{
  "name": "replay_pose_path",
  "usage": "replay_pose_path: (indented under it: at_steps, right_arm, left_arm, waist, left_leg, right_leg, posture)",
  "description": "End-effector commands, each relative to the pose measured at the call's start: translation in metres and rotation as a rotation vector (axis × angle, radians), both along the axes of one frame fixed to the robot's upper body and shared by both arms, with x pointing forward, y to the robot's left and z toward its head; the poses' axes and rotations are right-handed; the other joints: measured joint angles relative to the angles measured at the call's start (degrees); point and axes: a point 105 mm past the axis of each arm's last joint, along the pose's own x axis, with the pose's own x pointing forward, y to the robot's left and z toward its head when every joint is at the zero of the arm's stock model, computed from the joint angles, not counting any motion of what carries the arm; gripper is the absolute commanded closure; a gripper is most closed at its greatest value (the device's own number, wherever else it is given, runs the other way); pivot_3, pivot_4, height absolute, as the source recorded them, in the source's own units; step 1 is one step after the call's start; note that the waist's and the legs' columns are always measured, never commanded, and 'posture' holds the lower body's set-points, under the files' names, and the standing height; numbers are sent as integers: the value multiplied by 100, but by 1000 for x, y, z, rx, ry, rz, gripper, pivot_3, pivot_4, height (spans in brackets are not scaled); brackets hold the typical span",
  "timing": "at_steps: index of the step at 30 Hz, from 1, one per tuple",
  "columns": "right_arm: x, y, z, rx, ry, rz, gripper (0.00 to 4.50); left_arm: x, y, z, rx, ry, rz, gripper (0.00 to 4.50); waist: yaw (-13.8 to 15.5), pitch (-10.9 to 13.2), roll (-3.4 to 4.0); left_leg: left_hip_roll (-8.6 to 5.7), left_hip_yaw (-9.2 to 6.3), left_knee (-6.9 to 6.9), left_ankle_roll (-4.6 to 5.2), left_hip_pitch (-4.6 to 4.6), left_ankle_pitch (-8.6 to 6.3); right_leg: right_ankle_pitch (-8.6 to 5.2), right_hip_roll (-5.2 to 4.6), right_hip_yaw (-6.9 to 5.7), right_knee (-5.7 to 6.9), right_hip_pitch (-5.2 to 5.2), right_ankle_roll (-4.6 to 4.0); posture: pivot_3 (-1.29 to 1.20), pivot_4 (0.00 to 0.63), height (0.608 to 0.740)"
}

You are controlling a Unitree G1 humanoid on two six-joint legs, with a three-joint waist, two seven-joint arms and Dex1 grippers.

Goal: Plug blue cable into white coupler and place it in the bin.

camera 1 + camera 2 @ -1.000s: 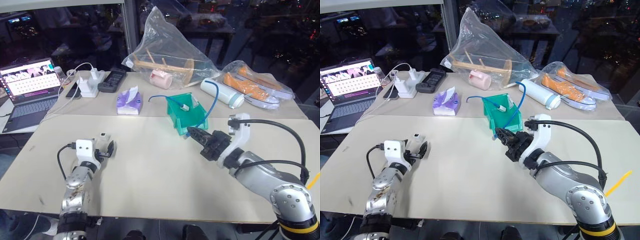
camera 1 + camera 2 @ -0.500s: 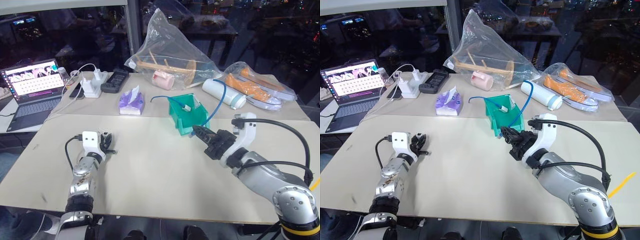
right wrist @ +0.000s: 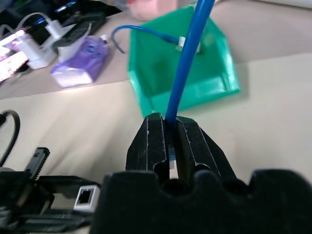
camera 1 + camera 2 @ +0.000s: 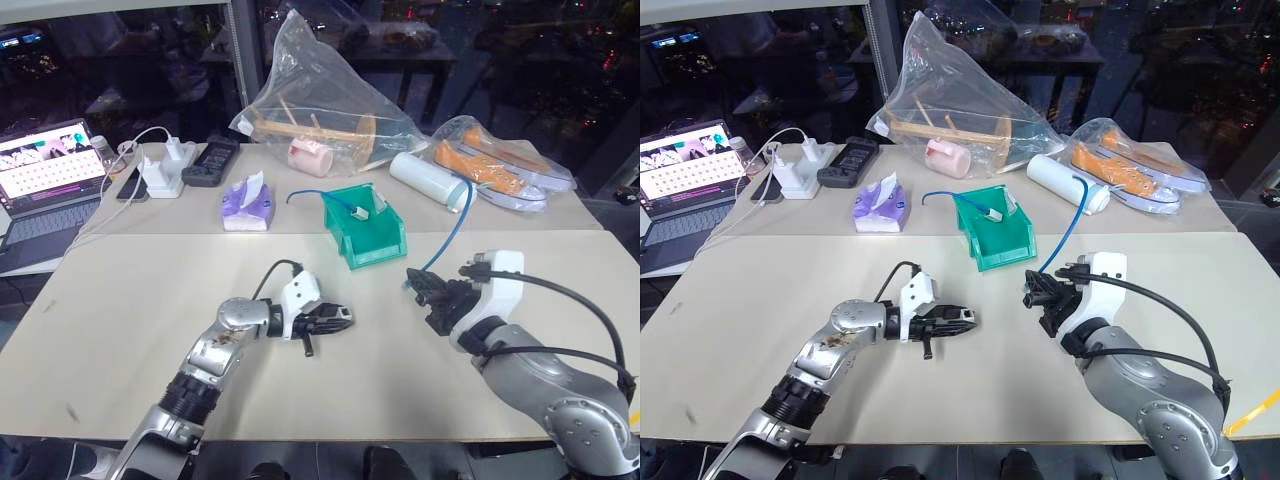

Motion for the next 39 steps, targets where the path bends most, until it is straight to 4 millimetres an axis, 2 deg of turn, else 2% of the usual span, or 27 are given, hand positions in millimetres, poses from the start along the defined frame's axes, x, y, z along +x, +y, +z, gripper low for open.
replay_pose_path:
  at_steps: [1, 9, 15, 29, 39]
  right_arm:
    - [-6, 12, -6, 58, 25, 15, 4500]
    - [-16, 29, -24, 171, 155, 66, 4500]
    - [-19, 29, -30, 197, 207, 63, 4500]
    - [-16, 27, -44, 123, 250, 72, 4500]
    - [-24, 26, -53, 93, 307, 90, 4500]
  left_arm:
    - [-1, -19, -5, 86, 19, -40, 3859]
    - [-13, -39, -23, 169, 145, -25, 3859]
    - [-15, -36, -24, 162, 213, 6, 3859]
    - [-15, -35, -23, 148, 222, 42, 3859]
    - [-14, -36, -21, 107, 248, 87, 3859]
  waist:
    - [13, 1, -2]
    - [57, 1, -3]
    - [115, 1, -3]
    - [145, 1, -2]
    - [148, 0, -3]
  left_leg:
    - [0, 0, 0, 0, 3, 0]
    - [-1, -2, 5, 0, 4, 1]
    - [-1, -2, 6, 0, 7, 0]
    - [-1, -2, 3, 0, 15, 0]
    - [-1, -1, 3, 0, 21, 0]
  right_leg:
    - [0, 0, 0, 1, 3, 0]
    - [0, 0, 0, 1, 5, 1]
    - [-1, 0, 0, -1, 9, 2]
    - [-2, 0, 1, 1, 12, 1]
    - [-2, 0, 1, 1, 20, 1]
  posture:
    - [0, 150, 740]
    - [0, 150, 740]
    - [0, 150, 740]
    - [0, 150, 740]
    - [0, 150, 740]
